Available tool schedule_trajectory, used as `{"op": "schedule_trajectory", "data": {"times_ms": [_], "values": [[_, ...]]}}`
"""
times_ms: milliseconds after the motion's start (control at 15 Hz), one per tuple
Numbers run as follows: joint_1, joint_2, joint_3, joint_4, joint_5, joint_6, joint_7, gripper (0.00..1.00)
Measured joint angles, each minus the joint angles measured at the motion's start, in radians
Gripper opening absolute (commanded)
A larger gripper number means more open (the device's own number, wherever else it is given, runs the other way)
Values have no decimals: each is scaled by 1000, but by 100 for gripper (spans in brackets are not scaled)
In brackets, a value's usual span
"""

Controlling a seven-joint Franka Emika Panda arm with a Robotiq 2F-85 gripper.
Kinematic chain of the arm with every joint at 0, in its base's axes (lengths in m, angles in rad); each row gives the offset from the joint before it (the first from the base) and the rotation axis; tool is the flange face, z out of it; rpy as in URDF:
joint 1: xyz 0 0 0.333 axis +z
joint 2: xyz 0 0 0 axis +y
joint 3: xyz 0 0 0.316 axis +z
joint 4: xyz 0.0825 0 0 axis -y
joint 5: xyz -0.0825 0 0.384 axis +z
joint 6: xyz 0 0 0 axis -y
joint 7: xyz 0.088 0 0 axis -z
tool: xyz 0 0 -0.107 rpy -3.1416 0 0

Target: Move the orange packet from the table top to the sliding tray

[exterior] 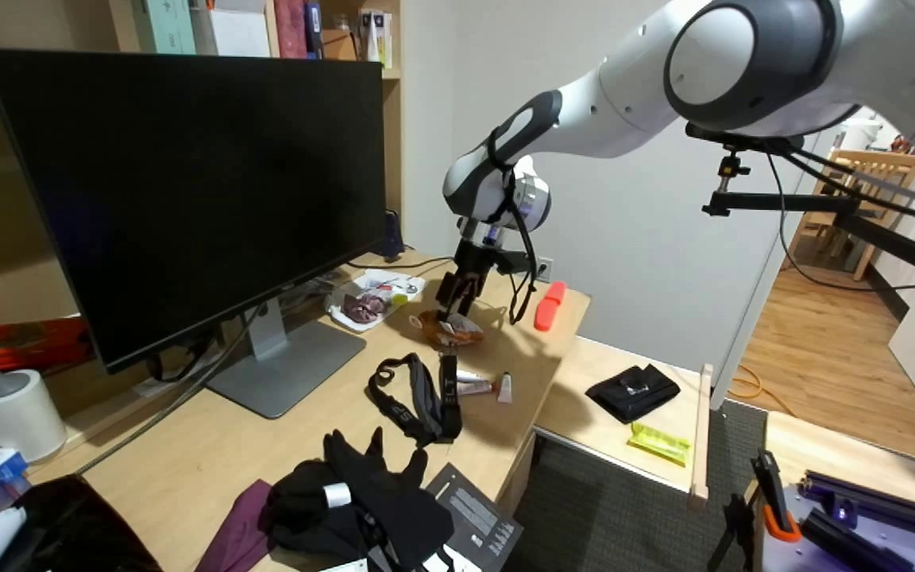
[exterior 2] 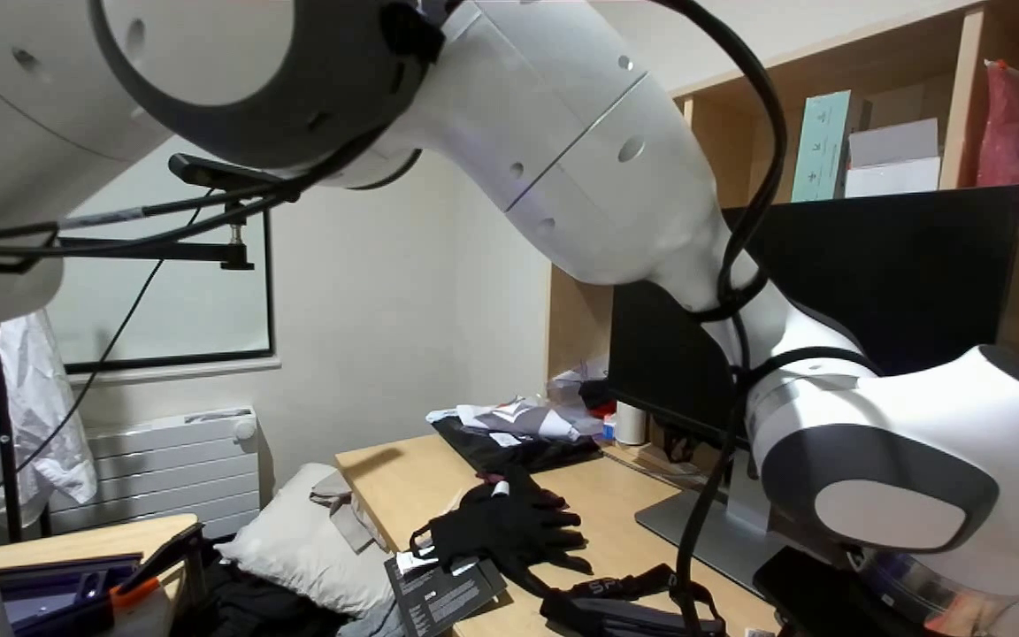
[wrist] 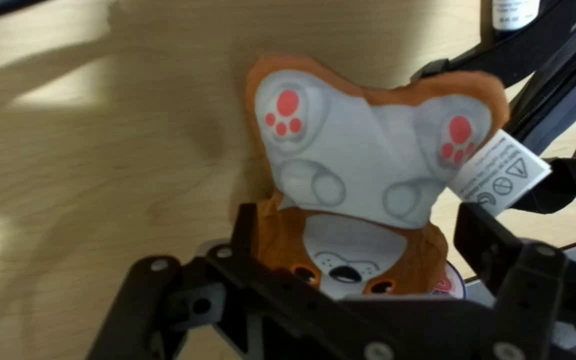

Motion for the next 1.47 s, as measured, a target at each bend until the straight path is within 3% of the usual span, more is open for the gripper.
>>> {"op": "schedule_trajectory", "data": {"times_ms": [133, 200, 267, 600, 933, 1067, 1267, 1467], "values": [[-8, 19, 6, 22, 0, 0, 0, 100], [-11, 27, 9, 32, 0, -2, 1, 75], [-14, 33, 12, 40, 0, -3, 1, 74], [-21, 59, 22, 70, 0, -40, 2, 39], [-21, 63, 22, 83, 0, -63, 3, 11], [-21, 61, 22, 83, 0, -63, 6, 7], [-19, 37, 22, 66, 0, -63, 6, 10], [-16, -36, 16, -10, -11, -63, 2, 10]]}}
